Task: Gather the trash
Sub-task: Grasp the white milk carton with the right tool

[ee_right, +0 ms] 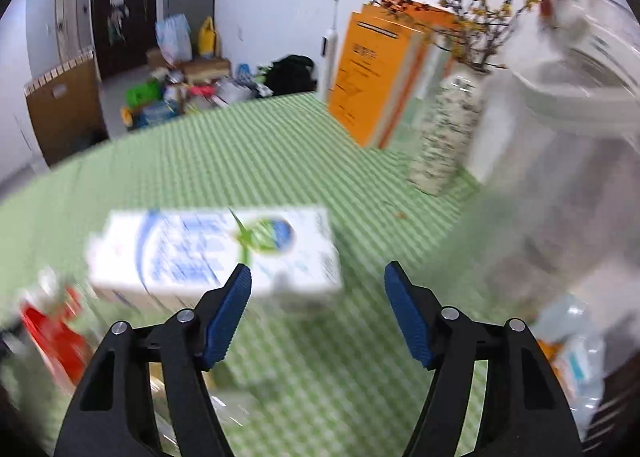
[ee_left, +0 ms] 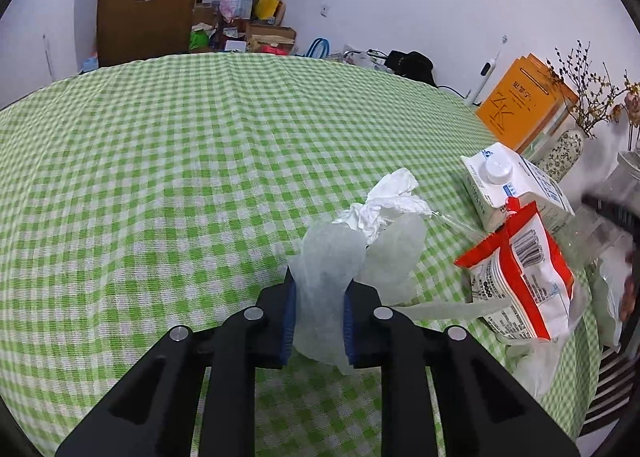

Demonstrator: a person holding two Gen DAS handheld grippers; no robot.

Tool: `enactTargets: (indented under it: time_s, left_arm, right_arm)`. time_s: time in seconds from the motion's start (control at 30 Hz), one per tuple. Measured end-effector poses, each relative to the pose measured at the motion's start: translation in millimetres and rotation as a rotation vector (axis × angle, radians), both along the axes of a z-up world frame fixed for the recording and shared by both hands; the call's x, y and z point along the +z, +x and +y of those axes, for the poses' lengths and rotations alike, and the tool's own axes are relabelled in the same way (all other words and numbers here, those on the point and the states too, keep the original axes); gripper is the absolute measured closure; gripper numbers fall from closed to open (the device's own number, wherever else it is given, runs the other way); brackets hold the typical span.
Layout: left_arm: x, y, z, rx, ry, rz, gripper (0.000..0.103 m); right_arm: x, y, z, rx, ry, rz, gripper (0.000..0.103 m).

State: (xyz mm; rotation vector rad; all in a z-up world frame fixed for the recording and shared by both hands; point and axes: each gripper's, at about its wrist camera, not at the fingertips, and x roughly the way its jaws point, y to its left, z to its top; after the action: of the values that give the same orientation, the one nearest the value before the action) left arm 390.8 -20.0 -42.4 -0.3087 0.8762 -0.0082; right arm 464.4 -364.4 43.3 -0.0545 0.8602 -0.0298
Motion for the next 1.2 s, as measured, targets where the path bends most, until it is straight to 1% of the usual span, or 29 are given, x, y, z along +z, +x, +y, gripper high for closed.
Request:
enactTargets:
  time_s: [0.07,0.17,0.2,0.27,0.3,0.33,0.43,0.5,0.53,0.6,0.63,0.7,0.73,0.8,0.83,0.87,0.97,1.03,1.1,1.13,1.2]
  left_arm:
    - [0,1,-3,-0.012,-0.011,-0.002,0.086]
    - [2,2,-2,-0.025,-0.034,-0.006,0.086]
    - [3,4,-2,-0.028,-0.038,-0.008,0.086]
    - [3,5,0,-0.041,-0.050,-0.012,0.086]
    - [4,3,3,-0.046,-0.058,-0.015,0.086]
    - [4,3,4,-0.055,-0.071,-0.022,0.086]
    - [4,1,8,-0.080,-0.105,-0.020,0.086]
    - [4,1,7,-0.088,-0.106,-0.020,0.086]
    - [4,1,5,-0.089,-0.106,-0.021,0.086]
    - [5,2,5,-0.088,-0.107,-0.020,0.086]
    - [5,2,5,-0.084,-0.110,-0.021,0.086]
    - [5,2,6,-0.076,-0.110,-0.019,0.086]
    - [4,2,7,-0.070,-0.113,-0.015,0.086]
    - [3,2,9,-0.066,-0.121,-0.005,0.086]
    - [3,1,10,-0.066,-0.124,-0.005,0.086]
    - [4,1,10,-0.065,-0.119,-0.007,0.086]
    - [5,-2,9,-0.065,-0.117,-0.014,0.086]
    - [6,-2,9,-0.071,-0.125,-0.020,0.086]
    - [7,-3,10,-0.079,-0.148,-0.025,0.086]
    - [8,-2,13,-0.083,-0.172,-0.030,0.086]
    - [9,-2,16,-0.083,-0.207,-0.038,0.086]
  right_arm:
    - [-1,22,-2,0.007,0.078,0.045,0.036]
    - [-9,51,-13,-0.042,0.174,0.110,0.036]
    - [-12,58,-19,-0.066,0.205,0.125,0.041]
    - [-19,65,-29,-0.110,0.296,0.155,0.047]
    - [-23,64,-32,-0.119,0.344,0.166,0.051]
    - [-28,63,-36,-0.132,0.388,0.173,0.051]
    - [-35,49,-39,-0.127,0.449,0.175,0.054]
    - [-39,33,-39,-0.113,0.517,0.183,0.063]
    - [-40,22,-36,-0.100,0.561,0.182,0.065]
    - [-40,2,-23,-0.041,0.642,0.197,0.065]
    - [-37,-11,-6,0.045,0.659,0.215,0.065]
    - [-27,-22,16,0.150,0.615,0.215,0.065]
    - [-16,-26,29,0.195,0.512,0.189,0.062]
    - [0,-30,53,0.256,0.233,0.098,0.033]
    - [5,-30,65,0.309,0.130,0.051,0.031]
    - [4,-28,72,0.348,0.097,0.045,0.031]
    - [-7,-17,93,0.450,0.080,0.105,0.031]
    - [-15,-12,105,0.510,0.036,0.110,0.024]
    - [-23,-8,112,0.531,-0.009,0.120,0.020]
    - [-31,-7,108,0.536,-0.019,0.128,0.018]
    - [-40,-4,101,0.543,0.015,0.149,0.014]
